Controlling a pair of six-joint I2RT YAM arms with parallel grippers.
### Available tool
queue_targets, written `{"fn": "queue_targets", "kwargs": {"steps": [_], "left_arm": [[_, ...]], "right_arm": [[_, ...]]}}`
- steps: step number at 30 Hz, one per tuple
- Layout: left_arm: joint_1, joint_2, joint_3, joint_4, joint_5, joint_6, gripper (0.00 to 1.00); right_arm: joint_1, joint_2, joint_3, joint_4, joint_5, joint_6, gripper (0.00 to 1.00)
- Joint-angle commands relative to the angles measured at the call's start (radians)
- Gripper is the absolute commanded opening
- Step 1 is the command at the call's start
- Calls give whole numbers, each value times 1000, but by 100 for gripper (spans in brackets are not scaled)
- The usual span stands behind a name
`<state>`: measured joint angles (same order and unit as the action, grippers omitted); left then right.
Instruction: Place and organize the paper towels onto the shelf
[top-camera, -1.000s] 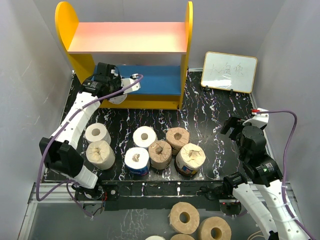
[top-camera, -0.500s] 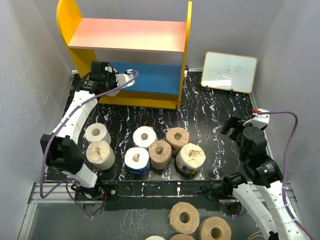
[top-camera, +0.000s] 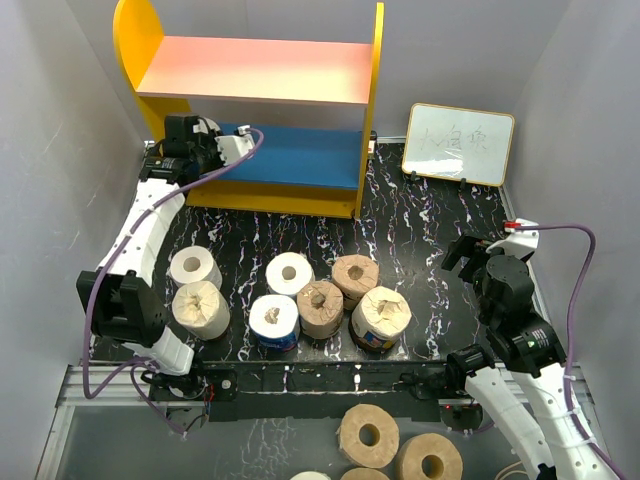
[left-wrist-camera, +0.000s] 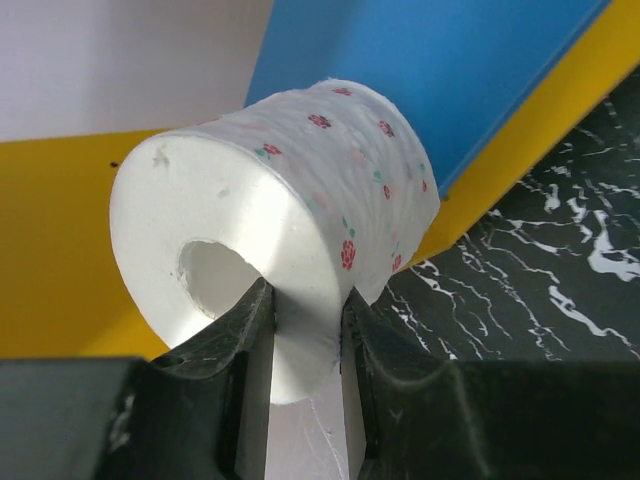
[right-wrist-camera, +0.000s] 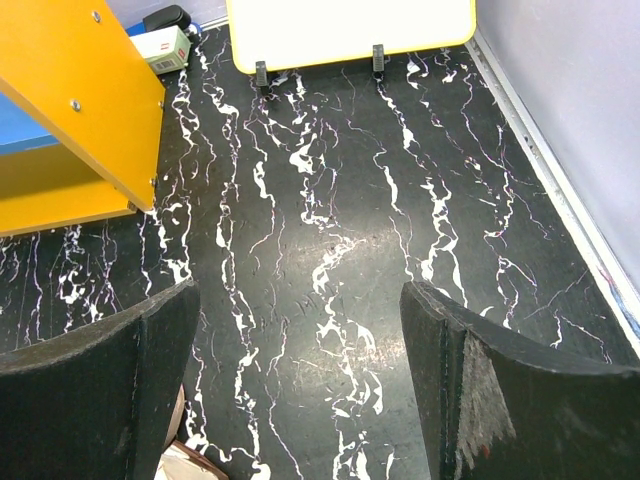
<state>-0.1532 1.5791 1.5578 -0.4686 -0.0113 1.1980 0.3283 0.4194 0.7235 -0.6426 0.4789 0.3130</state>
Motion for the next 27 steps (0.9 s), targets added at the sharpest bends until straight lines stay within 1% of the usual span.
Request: {"fn": "queue_targets", "kwargs": {"steps": [1, 8, 14, 15, 17, 19, 20, 21, 22, 27], "left_arm": [[42, 16, 20, 118, 16, 19, 0], [60, 70, 39, 144, 30, 13, 0], [63, 89, 36, 206, 14, 6, 0], [63, 90, 32, 222, 12, 6, 3], [63, 85, 15, 265, 6, 7, 16], [63, 75, -2, 307, -1, 13, 26], [63, 71, -6, 323, -4, 14, 82], [63, 69, -6, 329, -7, 13, 97], [63, 66, -3, 330, -9, 13, 98], [63, 34, 1, 316, -6, 13, 99]], "right_arm": [[5, -16, 7, 60, 4, -8, 80], [4, -15, 7, 62, 3, -8, 80], [4, -15, 7, 63, 4, -9, 80], [5, -15, 7, 62, 4, -8, 80], [5, -15, 7, 62, 4, -9, 80], [5, -16, 6, 62, 4, -8, 81], [5, -15, 6, 63, 4, -9, 81], [4, -17, 6, 63, 4, -9, 81], [4, -16, 6, 62, 4, -8, 81], [5, -19, 5, 63, 4, -8, 81]]}}
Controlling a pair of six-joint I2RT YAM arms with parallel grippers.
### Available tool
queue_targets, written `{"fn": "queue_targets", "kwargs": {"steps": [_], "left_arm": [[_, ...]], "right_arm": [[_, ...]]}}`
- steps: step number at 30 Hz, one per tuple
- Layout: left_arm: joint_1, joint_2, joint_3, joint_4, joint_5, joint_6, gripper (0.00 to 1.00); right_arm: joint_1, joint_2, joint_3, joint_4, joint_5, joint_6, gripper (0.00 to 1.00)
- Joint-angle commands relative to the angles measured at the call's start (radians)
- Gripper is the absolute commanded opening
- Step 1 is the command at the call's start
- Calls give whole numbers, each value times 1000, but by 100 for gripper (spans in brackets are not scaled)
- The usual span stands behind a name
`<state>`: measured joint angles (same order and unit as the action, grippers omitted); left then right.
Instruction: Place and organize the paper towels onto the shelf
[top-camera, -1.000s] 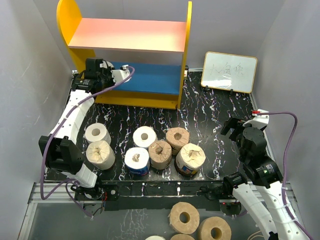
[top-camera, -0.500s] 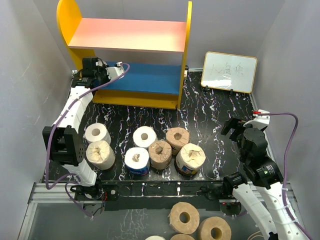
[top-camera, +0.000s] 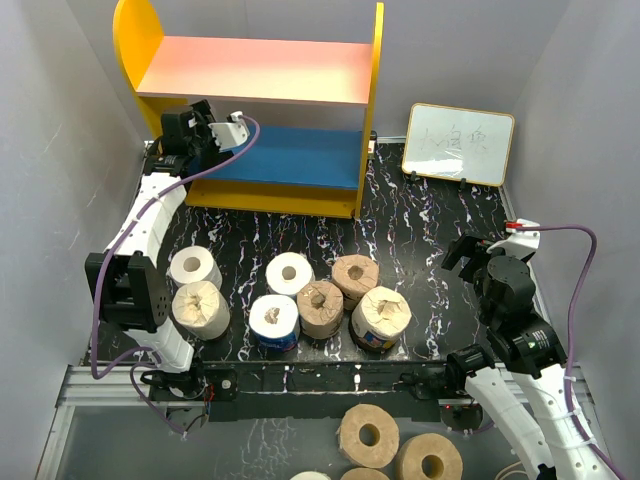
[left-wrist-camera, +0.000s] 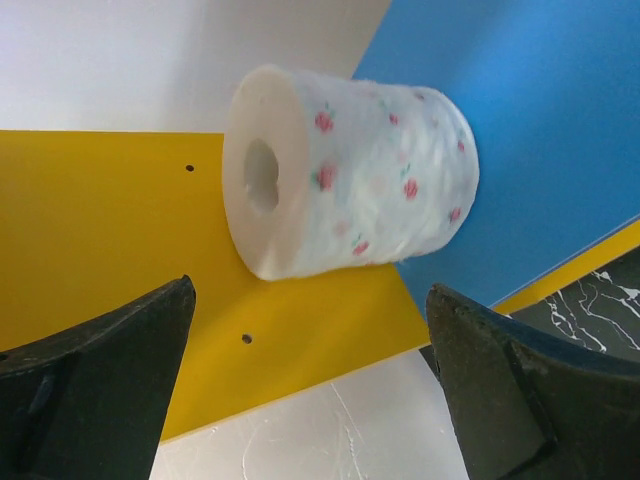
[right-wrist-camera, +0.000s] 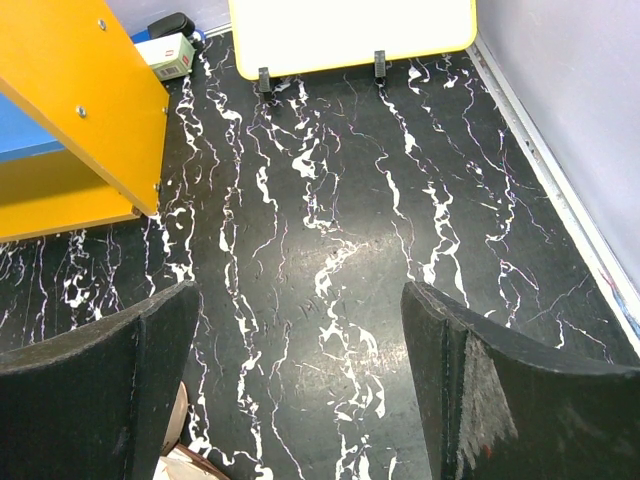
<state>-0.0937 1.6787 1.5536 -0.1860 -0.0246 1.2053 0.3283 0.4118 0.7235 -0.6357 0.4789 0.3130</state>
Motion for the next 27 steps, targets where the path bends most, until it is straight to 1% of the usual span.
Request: {"fn": "queue_targets", "kwargs": {"steps": [1, 5, 7, 9, 10, 12, 13, 14, 16, 17, 19, 21, 23, 25, 27], "left_arm": [[2, -72, 5, 32, 7, 6, 99], [2, -118, 18, -27, 4, -15, 99], [2, -165, 26, -103, 42, -86, 99], [2, -239, -20, -179, 76, -169, 99], [2, -275, -43, -279, 120, -169, 99], [3, -342, -74, -561, 208, -52, 99], [3, -365, -88, -700, 223, 12, 99], [3, -380, -105, -794, 221, 34, 99], [3, -393, -135, -888, 166, -51, 99], [7, -387, -141, -962, 154, -88, 99], [18, -390, -186, -1082, 168, -109, 99], [18, -435, -242, -1097, 225, -175, 99], [18, -495, -304, -1051, 272, -264, 99], [18, -510, -350, -1018, 276, -340, 98], [18, -508, -401, -979, 254, -398, 95]], "right_arm": [[3, -11, 5, 56, 4, -9, 81], [5, -16, 5, 56, 3, -10, 81], [4, -19, 6, 56, 3, -9, 81], [4, -28, 6, 55, 4, -8, 81], [5, -30, 5, 55, 4, -9, 81], [5, -38, 5, 56, 4, -9, 82], [4, -39, 5, 56, 2, -11, 82], [5, -39, 5, 56, 0, -10, 82], [5, -39, 5, 57, -1, -11, 82], [5, -38, 4, 57, -2, -11, 82], [4, -38, 4, 58, -3, -12, 82], [5, -34, 4, 58, -5, -12, 82], [3, -29, 3, 60, -11, -15, 82], [5, -22, 2, 62, -15, -17, 82], [4, -17, 3, 61, -19, -19, 82]]}}
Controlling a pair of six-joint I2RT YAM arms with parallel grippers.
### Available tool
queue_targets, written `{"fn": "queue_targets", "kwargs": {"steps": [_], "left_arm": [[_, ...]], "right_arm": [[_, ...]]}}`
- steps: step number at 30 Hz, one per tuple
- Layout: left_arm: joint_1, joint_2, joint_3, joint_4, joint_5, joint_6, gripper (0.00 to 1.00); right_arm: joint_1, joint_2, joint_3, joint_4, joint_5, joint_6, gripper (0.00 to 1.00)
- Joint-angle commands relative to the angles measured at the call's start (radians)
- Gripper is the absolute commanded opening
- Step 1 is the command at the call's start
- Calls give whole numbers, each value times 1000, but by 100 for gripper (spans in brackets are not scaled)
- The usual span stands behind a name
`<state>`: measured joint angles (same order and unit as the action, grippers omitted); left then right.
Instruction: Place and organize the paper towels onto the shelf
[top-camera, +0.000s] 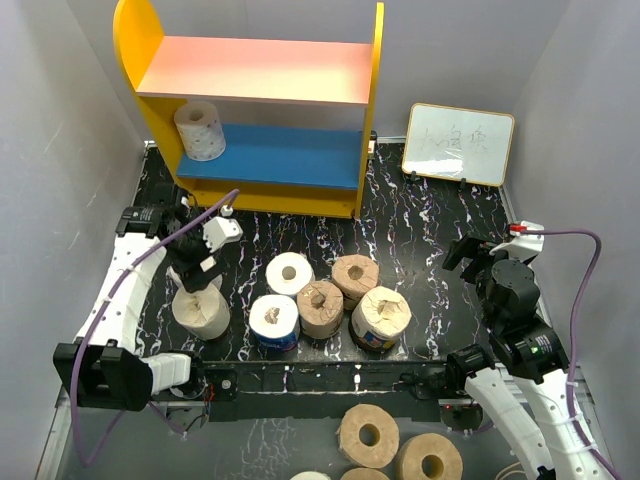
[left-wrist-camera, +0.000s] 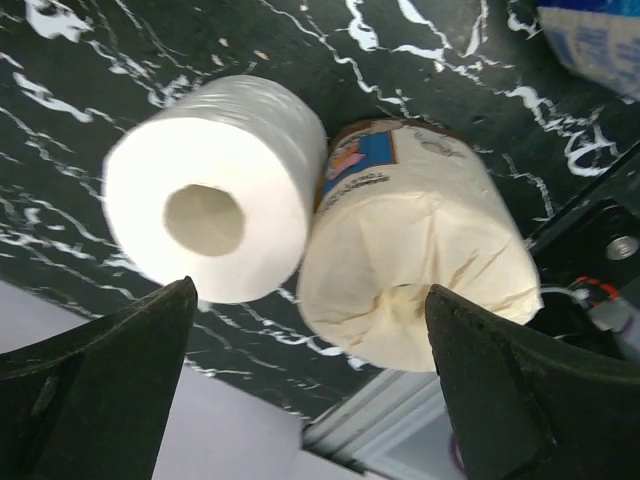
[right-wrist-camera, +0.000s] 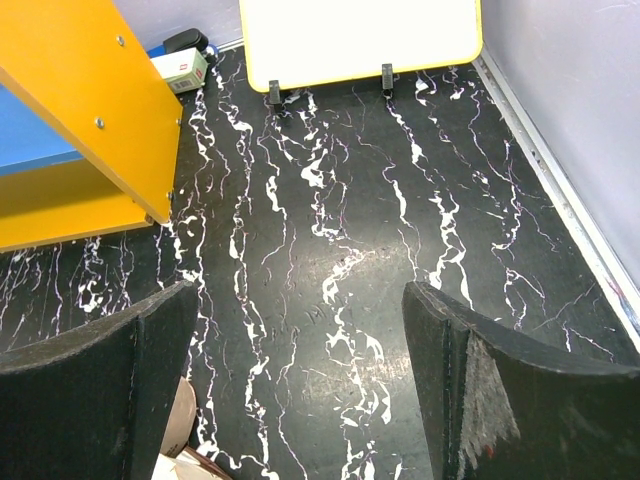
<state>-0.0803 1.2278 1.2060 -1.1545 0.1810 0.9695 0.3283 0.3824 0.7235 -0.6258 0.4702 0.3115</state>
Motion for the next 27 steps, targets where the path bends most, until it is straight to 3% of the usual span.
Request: {"fn": "queue_targets", "kwargs": {"steps": [1, 9, 15, 27], "left_arm": [[4, -56, -76, 7, 38, -179, 95], [5, -2, -110, 184, -51, -372, 92], [4, 66, -71, 226, -22, -467, 80], [0, 128, -112, 264, -38, -516, 65]], "right_arm": [[4, 15, 4, 51, -11, -18, 82], [4, 3, 2, 51, -10, -19, 82], [5, 2, 2, 52, -10, -19, 82], [5, -12, 1, 52, -10, -18, 83]]}}
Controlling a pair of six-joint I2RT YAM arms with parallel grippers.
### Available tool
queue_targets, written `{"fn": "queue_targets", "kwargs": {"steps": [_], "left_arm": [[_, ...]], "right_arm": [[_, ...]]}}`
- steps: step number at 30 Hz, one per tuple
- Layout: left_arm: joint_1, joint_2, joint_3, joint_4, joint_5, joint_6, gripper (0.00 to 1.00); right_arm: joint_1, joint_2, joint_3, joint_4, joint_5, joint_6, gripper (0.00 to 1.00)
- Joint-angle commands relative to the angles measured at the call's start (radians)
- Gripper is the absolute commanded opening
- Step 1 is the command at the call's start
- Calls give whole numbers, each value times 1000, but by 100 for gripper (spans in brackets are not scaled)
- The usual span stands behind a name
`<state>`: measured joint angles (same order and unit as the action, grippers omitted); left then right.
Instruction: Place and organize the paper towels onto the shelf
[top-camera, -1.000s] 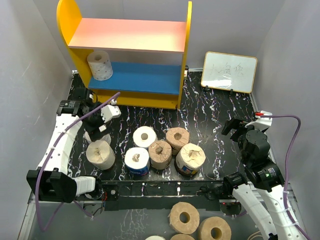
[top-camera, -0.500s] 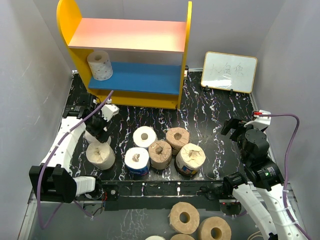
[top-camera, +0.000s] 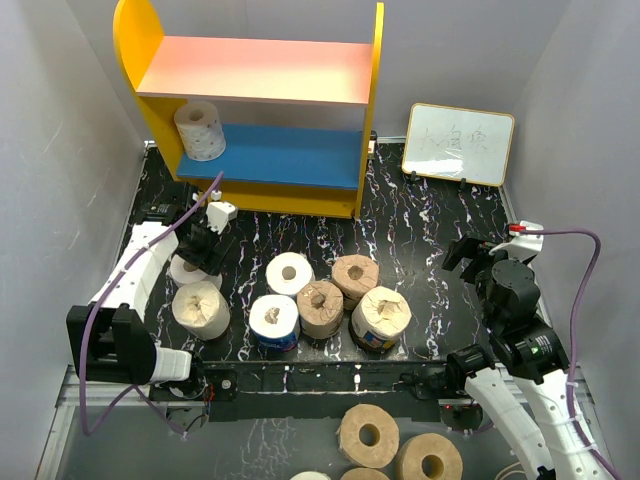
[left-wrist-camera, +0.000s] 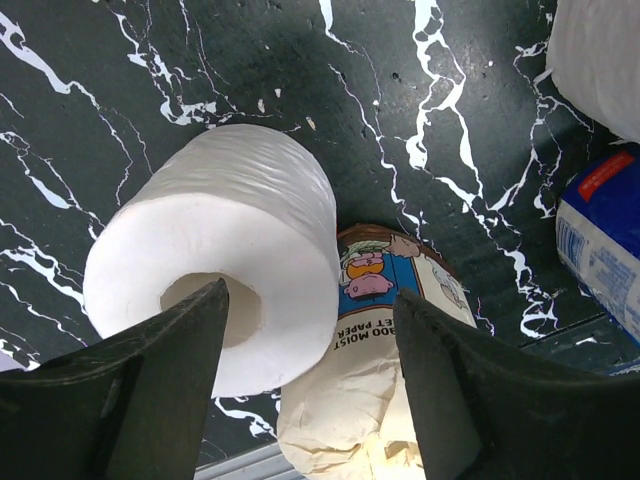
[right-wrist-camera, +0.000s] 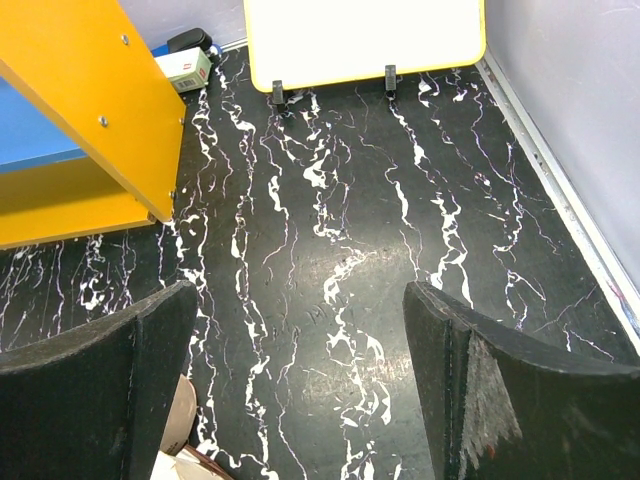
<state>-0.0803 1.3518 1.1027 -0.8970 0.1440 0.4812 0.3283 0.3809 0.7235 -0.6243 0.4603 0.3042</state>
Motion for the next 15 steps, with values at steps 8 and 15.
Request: {"fn": "queue_targets", "kwargs": {"steps": [8, 15], "left_arm": [[-5, -4, -46, 13, -46, -32, 62], [-6, -13, -76, 29, -62, -24, 59]], "right_arm": [[4, -20, 1, 50, 2, -12, 83], [5, -22, 1, 50, 1, -11, 83]]}}
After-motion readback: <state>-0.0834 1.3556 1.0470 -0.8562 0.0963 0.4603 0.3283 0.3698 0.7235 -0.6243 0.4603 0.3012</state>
